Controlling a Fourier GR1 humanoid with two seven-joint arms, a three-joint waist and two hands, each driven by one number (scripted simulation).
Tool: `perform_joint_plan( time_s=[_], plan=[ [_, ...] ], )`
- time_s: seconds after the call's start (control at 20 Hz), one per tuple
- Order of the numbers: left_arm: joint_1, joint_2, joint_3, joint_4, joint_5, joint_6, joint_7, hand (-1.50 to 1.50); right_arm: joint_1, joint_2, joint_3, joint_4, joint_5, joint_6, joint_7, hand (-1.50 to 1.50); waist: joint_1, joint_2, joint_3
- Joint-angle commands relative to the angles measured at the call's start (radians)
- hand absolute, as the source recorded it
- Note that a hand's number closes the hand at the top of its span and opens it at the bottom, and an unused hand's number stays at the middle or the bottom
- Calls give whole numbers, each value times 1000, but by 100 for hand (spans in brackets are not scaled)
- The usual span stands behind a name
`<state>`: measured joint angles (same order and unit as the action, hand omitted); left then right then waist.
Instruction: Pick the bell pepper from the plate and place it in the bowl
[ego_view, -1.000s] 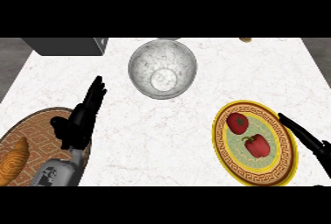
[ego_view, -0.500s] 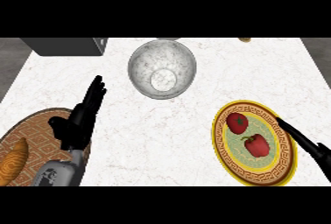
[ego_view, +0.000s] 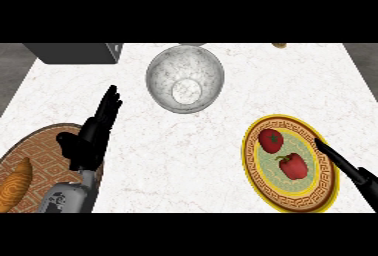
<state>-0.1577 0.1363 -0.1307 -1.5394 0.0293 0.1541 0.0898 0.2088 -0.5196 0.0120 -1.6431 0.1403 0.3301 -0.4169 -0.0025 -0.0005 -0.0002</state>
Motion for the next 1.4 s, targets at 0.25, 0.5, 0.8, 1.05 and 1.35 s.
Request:
perform_joint_plan(
  time_s=[0.25,0.5,0.8,1.05,1.35],
  plan=[
    [-24,-46,38,48,-30,-11,-61,0,-3,94,-2,94,78,43,-45,-150,-2,0,0],
    [41,-26,45,-70,-17,-67,29,0,-137,138,-44,265,126,46,-95,-150,4,0,0],
    [19,-48,48,30,-77,-32,-38,0,-179,188,-24,249,234,-63,9,-150,3,0,0],
    [58,-80,18,-28,-83,-35,-11,0,-209,192,-22,350,343,-144,-45,-150,4,0,0],
    [42,-60,66,-22,-68,-86,-2,0,-291,185,-48,538,361,-100,-175,-150,4,1,0]
  ],
)
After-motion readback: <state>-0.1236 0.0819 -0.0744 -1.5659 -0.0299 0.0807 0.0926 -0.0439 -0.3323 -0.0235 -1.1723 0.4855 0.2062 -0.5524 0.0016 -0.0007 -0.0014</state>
